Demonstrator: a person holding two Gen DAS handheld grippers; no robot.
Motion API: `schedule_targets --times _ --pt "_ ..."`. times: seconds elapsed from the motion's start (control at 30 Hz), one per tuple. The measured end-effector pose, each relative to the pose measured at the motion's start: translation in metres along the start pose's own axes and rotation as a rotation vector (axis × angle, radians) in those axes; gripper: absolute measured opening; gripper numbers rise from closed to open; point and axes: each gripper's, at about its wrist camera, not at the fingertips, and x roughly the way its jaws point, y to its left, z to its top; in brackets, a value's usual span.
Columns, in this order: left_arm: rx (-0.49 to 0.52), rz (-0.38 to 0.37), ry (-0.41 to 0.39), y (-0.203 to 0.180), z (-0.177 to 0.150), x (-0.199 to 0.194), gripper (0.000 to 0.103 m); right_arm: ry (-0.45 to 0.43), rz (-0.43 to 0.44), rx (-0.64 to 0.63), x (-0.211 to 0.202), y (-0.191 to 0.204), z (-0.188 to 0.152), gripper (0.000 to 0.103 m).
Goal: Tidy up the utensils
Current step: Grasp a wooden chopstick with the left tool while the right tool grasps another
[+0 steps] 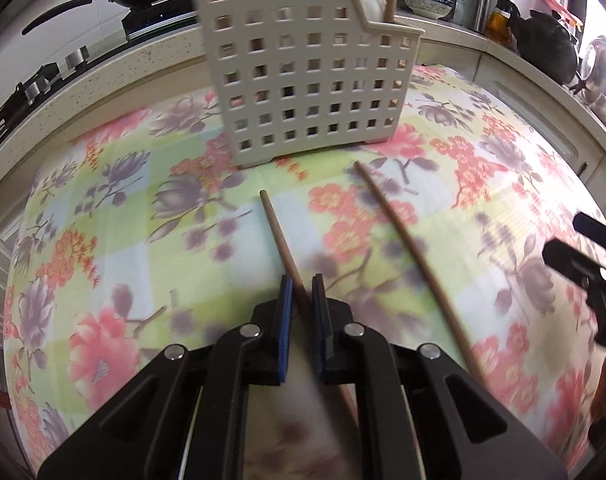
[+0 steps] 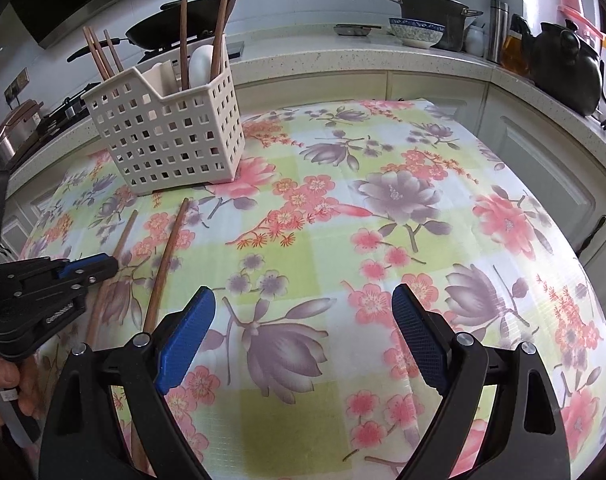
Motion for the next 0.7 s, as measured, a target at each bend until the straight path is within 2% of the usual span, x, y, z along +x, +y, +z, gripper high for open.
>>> schedule_targets --times 0.13,0.2,0.27,0.33,0.43,0.5,0.63,0.7 --pt "0.045 0.016 -0.021 0.019 -0.013 -0.007 0.013 0.005 -0.002 -0.013 0.002 0.012 0.003 0.084" --pt "0.058 0.025 -0.041 0.027 -0.020 -0.010 0.018 0.040 -0.024 -0.028 0.009 0.024 0.005 0.084" --pt "0.030 -0.006 -0.048 0.038 -0.025 -0.013 0.019 0.081 -0.007 -0.048 0.017 0.034 0.006 0.084" --pt "-0.008 -0.022 -0.049 0.048 -0.028 -0.015 0.025 0.093 0.036 -0.039 0.022 0.042 0.008 0.084" --pt "-0.032 -0.044 -0.057 0.054 -0.029 -0.016 0.034 0.084 0.042 -0.025 0.029 0.052 0.015 0.084" --pt "-0.039 -0.042 -0.057 0.055 -0.030 -0.016 0.044 0.088 0.067 -0.045 0.034 0.060 0.020 0.084" --pt "-0.020 -0.017 -0.063 0.050 -0.031 -0.016 0.045 0.145 0.104 -0.074 0.047 0.076 0.026 0.084" --pt "-0.015 0.007 -0.066 0.049 -0.031 -0.015 0.037 0.152 0.080 -0.087 0.052 0.082 0.026 0.084"
